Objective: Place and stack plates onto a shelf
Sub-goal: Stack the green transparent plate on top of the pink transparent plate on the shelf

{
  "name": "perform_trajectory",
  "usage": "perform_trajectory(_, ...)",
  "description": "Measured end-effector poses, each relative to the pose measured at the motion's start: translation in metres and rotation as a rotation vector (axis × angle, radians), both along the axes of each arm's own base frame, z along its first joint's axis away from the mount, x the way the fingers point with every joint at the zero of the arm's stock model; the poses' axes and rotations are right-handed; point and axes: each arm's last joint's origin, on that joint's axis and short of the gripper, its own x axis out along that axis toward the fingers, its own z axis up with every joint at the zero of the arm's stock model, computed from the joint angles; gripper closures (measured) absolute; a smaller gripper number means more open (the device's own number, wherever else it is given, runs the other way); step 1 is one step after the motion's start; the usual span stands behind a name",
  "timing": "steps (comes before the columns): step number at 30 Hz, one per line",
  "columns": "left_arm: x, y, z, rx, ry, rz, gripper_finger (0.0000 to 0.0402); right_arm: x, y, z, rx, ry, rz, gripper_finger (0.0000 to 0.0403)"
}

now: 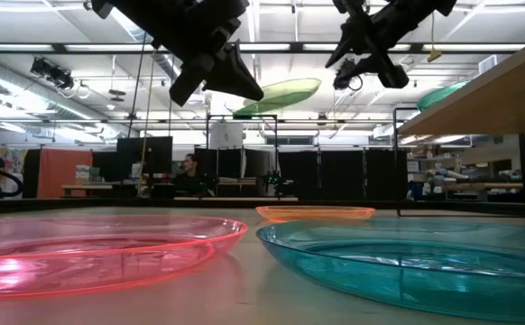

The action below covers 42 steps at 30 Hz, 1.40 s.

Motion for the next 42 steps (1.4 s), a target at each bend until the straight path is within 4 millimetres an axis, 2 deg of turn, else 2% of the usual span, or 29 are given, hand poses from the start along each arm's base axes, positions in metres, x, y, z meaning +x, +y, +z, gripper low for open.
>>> perform_trajectory(20,0.0039,-0.0045,0.0078,0.175,0.006,-0.110,0.0397,0.0001,0.0000,0.0002,0.001,-0.002,0.001,0.0260)
perform_trajectory(29,0.0038,-0.0045,0.0076,0.184,0.012,-0.115,0.0397,0.0003,0.0015,0.0003,0.019,-0.008,0.028,0.0263)
perform_trajectory(35,0.0041,-0.0046,0.0079,0.241,0.039,-0.150,0.0395,0.0012,0.0045,0.0003,0.019,-0.008,0.041,0.0290)
perform_trajectory(42,0.0047,-0.0046,0.0087,0.250,0.036,-0.168,0.0393,0.0020,0.0074,0.0003,0.017,-0.008,0.055,0.0339)
